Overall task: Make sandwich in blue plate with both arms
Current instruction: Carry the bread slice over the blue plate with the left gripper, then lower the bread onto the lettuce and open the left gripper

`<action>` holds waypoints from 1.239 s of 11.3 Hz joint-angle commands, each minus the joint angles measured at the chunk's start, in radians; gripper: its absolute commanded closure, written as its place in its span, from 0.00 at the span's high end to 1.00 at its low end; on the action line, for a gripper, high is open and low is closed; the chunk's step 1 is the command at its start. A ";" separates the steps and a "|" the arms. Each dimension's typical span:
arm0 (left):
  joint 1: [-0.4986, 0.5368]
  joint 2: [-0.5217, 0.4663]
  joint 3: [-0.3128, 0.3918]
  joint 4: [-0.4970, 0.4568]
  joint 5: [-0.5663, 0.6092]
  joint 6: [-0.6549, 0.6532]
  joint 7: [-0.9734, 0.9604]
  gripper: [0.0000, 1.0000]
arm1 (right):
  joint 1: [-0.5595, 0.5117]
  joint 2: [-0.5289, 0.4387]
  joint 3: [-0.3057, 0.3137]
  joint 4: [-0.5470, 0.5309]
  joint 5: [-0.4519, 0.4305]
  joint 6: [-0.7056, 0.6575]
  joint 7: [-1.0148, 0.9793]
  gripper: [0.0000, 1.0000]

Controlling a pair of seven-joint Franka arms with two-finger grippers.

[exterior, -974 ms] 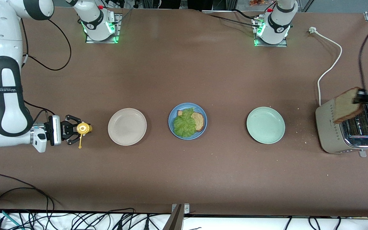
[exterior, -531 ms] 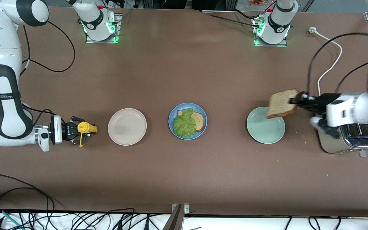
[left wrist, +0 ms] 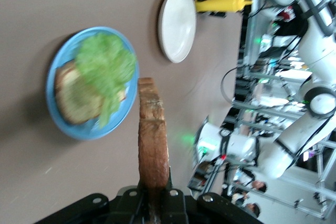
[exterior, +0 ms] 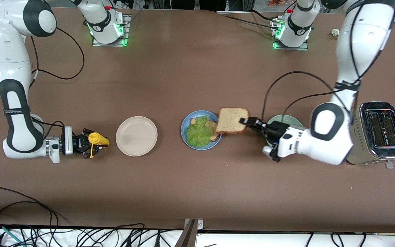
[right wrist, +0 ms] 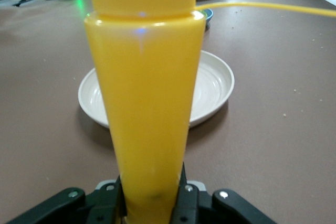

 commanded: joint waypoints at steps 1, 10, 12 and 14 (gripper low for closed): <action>-0.072 0.104 0.007 0.002 -0.200 0.128 0.036 0.00 | -0.016 0.045 0.019 0.043 0.022 0.016 -0.050 0.00; -0.113 0.214 0.037 -0.053 -0.239 0.231 0.248 1.00 | -0.012 0.041 -0.032 0.046 0.065 0.012 -0.099 1.00; -0.112 0.188 0.068 -0.042 -0.127 0.231 0.245 1.00 | -0.006 0.021 -0.073 0.046 0.039 0.010 -0.091 1.00; -0.098 0.172 0.071 -0.037 -0.046 0.231 0.242 1.00 | 0.008 -0.028 -0.104 0.039 -0.016 0.009 -0.042 1.00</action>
